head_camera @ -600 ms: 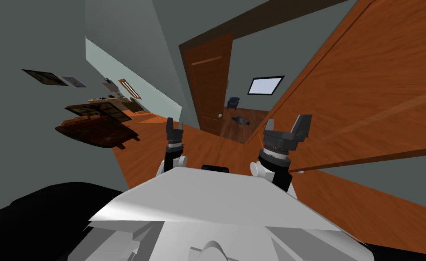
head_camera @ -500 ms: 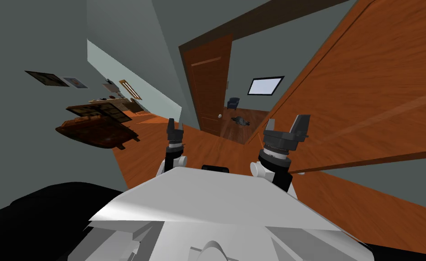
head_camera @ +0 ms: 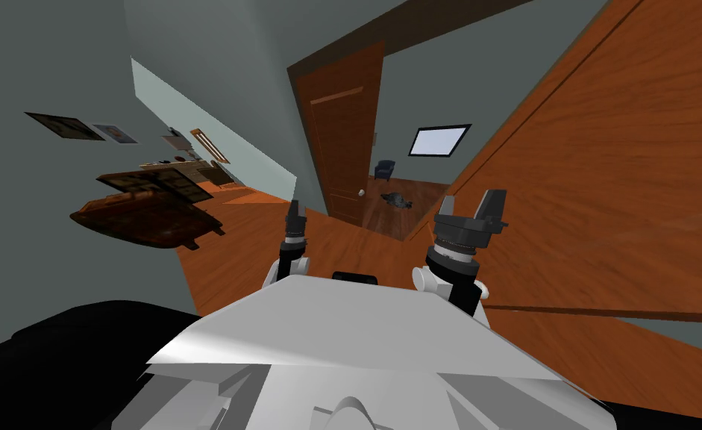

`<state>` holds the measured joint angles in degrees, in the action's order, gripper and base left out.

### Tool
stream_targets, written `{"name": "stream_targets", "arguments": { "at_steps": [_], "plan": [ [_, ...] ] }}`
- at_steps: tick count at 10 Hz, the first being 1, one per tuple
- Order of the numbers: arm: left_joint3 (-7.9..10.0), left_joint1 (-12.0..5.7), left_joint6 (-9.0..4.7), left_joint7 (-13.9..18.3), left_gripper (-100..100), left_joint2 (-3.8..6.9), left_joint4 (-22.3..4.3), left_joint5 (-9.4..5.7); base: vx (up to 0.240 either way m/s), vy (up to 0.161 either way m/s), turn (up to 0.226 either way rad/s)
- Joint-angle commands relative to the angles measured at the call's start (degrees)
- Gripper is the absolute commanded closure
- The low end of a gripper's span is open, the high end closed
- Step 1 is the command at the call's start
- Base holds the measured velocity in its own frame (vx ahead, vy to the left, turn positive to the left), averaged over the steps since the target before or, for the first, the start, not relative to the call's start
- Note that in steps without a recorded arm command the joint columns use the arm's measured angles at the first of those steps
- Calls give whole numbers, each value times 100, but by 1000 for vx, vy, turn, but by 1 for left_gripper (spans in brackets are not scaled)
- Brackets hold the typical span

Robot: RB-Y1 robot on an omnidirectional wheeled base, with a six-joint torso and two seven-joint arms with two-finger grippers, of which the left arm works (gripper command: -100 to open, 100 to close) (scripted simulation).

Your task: Pull the door open

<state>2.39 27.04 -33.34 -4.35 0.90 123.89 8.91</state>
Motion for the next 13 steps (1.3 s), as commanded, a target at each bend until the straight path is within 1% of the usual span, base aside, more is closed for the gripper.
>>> {"name": "stream_targets", "arguments": {
  "at_steps": [1,2,3,6,13],
  "plan": [
    [31,-93,-29,-121,-100,56,-184,57,137,-57,4],
    [38,-123,-55,-185,-100,77,-278,92,109,-44,3],
    [52,-183,-108,-313,-100,119,-465,161,131,-32,0],
    [72,-275,-189,-508,-100,181,-751,266,109,-32,1],
    [129,-525,-410,-1040,-100,312,-1531,553,101,-39,1]
  ]
}}
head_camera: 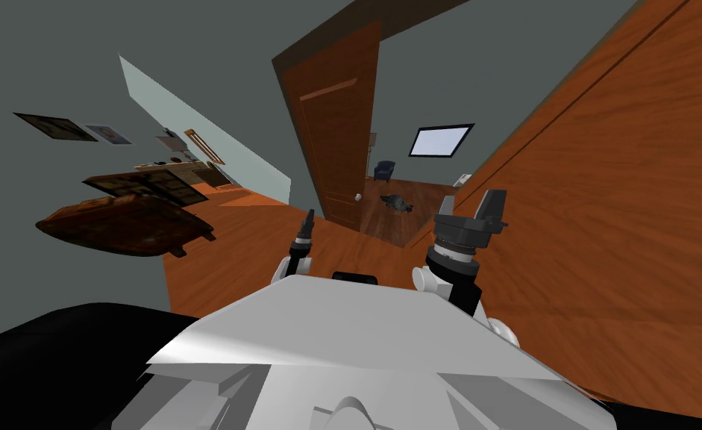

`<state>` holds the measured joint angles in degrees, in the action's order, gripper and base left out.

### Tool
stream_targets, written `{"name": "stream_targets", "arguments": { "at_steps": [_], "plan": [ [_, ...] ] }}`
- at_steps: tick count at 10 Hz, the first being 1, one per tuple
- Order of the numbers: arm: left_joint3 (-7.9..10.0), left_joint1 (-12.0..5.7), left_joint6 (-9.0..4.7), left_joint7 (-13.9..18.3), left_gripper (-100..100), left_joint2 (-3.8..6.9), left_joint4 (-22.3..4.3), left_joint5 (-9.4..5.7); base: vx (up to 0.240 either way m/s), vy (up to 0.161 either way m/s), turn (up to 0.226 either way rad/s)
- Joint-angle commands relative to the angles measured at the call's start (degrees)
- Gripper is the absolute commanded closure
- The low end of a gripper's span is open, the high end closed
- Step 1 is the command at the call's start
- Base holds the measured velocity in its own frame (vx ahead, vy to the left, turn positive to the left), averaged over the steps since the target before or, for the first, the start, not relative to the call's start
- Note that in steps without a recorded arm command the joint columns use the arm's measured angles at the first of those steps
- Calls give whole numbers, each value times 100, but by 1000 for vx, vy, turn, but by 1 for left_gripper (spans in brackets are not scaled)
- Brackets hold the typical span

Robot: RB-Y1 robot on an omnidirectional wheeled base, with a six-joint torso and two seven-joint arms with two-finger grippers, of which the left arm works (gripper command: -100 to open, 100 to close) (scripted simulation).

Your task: Pull the door open

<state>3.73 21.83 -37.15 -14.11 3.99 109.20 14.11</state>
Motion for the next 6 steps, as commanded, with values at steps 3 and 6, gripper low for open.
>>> {"name": "stream_targets", "arguments": {
  "at_steps": [3,6],
  "plan": [
    [22,-121,-131,-310,-100,53,-423,165,97,-37,2],
    [49,-241,-237,-566,-100,99,-798,303,101,-38,2]
  ]
}}
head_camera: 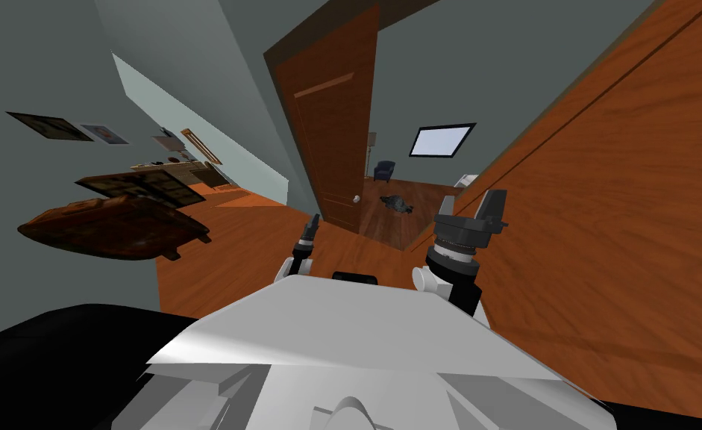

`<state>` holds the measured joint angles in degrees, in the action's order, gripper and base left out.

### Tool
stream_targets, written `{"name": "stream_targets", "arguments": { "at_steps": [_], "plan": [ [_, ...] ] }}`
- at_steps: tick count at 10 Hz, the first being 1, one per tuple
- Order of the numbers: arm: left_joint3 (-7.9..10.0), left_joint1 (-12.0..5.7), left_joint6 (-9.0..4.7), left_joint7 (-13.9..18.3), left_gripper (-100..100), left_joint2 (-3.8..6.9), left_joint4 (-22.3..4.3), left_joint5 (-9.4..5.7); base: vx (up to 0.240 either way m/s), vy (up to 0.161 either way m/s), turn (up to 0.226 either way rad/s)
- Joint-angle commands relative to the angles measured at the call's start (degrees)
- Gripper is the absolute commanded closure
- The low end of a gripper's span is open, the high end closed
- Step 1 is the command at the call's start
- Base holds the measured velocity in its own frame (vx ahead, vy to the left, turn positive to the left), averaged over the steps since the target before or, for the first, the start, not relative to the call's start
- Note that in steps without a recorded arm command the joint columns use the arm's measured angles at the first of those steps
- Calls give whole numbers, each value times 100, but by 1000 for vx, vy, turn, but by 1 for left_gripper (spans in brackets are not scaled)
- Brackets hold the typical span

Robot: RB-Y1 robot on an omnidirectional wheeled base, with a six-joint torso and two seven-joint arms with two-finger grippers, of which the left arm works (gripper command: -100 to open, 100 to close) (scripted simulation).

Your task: Pull the door open

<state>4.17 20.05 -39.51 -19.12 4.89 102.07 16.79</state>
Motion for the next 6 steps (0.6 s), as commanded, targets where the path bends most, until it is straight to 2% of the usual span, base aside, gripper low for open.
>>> {"name": "stream_targets", "arguments": {
  "at_steps": [1,6],
  "plan": [
    [14,-103,-37,-152,-100,23,-213,82,85,-43,4],
    [61,-311,-220,-594,-100,89,-860,320,103,-41,2]
  ]
}}
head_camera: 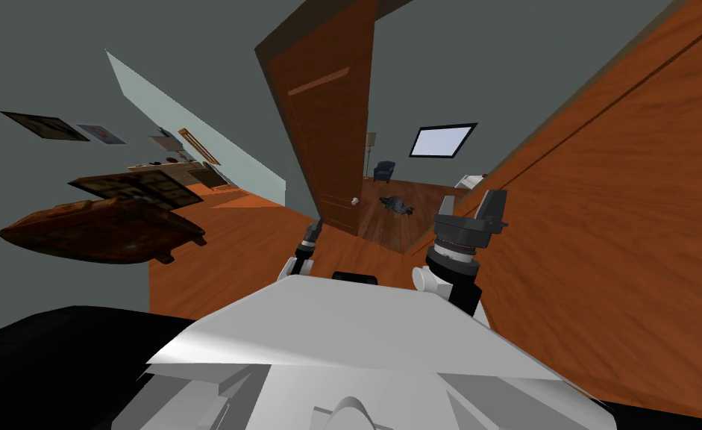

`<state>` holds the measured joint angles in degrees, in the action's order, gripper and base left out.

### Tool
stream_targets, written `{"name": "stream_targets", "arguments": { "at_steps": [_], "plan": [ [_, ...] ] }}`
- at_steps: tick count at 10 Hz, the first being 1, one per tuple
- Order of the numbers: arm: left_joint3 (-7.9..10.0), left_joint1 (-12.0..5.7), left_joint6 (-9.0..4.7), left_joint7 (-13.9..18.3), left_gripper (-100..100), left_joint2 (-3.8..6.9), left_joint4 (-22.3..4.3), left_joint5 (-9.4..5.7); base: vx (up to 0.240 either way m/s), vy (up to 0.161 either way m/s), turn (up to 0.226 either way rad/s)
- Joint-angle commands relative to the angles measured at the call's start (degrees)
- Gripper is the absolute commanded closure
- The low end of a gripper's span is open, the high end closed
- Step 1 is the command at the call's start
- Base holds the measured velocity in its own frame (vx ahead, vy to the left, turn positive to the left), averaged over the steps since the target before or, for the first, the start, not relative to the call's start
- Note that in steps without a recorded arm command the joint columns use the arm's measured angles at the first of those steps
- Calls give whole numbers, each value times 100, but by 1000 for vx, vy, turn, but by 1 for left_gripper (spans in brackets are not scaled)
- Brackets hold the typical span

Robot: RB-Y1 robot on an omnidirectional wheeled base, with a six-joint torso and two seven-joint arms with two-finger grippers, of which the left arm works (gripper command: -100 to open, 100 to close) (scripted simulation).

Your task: Pull the door open

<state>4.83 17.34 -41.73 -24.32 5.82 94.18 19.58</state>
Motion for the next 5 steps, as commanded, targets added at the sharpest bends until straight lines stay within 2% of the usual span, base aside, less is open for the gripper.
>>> {"name": "stream_targets", "arguments": {
  "at_steps": [1,5],
  "plan": [
    [4,-83,-35,-164,-100,8,-202,89,95,-39,4],
    [42,-252,-185,-523,-100,51,-728,283,98,-38,2]
  ]
}}
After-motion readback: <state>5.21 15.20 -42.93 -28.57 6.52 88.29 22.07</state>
